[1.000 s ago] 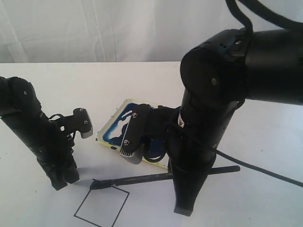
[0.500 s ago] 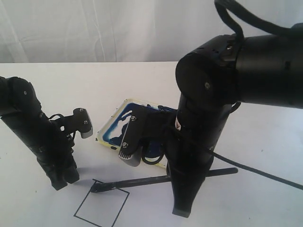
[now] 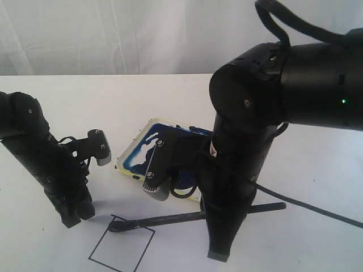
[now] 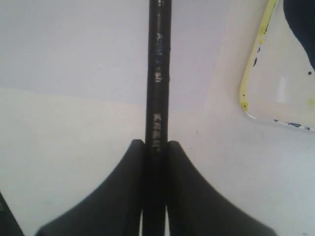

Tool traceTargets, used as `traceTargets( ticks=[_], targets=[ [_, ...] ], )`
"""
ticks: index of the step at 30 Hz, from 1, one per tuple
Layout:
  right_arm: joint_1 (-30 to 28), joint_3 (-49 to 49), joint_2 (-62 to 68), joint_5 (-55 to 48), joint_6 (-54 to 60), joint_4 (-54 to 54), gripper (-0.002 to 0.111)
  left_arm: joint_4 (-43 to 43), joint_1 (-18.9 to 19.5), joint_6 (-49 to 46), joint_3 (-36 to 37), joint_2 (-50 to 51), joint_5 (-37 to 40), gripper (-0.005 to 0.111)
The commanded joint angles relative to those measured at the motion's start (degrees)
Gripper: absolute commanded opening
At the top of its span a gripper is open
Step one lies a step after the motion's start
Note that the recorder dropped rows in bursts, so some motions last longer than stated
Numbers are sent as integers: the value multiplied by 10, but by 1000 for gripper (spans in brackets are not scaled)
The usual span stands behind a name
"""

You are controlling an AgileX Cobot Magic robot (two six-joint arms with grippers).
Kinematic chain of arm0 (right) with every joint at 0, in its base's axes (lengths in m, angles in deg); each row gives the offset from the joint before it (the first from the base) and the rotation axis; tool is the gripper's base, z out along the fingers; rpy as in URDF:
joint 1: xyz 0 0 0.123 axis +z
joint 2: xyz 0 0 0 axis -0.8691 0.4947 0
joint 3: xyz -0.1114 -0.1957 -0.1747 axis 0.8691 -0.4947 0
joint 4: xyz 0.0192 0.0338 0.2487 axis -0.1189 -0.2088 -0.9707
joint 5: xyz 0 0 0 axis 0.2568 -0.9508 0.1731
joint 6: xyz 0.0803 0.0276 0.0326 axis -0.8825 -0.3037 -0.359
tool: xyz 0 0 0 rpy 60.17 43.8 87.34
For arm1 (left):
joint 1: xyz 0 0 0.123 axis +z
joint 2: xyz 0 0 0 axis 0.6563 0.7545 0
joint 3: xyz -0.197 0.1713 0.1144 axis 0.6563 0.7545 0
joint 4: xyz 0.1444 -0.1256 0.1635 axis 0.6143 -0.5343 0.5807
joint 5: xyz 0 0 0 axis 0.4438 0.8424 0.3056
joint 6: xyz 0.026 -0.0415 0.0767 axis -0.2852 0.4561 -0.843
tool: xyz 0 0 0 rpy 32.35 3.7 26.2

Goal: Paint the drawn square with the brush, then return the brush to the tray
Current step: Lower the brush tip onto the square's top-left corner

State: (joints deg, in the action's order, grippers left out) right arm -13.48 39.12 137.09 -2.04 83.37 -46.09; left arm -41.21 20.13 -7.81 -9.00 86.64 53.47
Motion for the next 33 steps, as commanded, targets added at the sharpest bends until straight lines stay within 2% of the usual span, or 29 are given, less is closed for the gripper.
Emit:
traceTargets(
  ticks=[1, 17, 33],
  targets=[
    [0, -2, 0, -23, 4, -4, 0, 3, -4, 7, 7, 11, 7, 42],
    [0, -2, 0, 13, -34, 0, 0, 3, -4, 7, 7, 11, 9, 42],
    [0, -2, 0, 2, -40, 0, 0, 3, -4, 7, 7, 11, 13, 42]
  ],
)
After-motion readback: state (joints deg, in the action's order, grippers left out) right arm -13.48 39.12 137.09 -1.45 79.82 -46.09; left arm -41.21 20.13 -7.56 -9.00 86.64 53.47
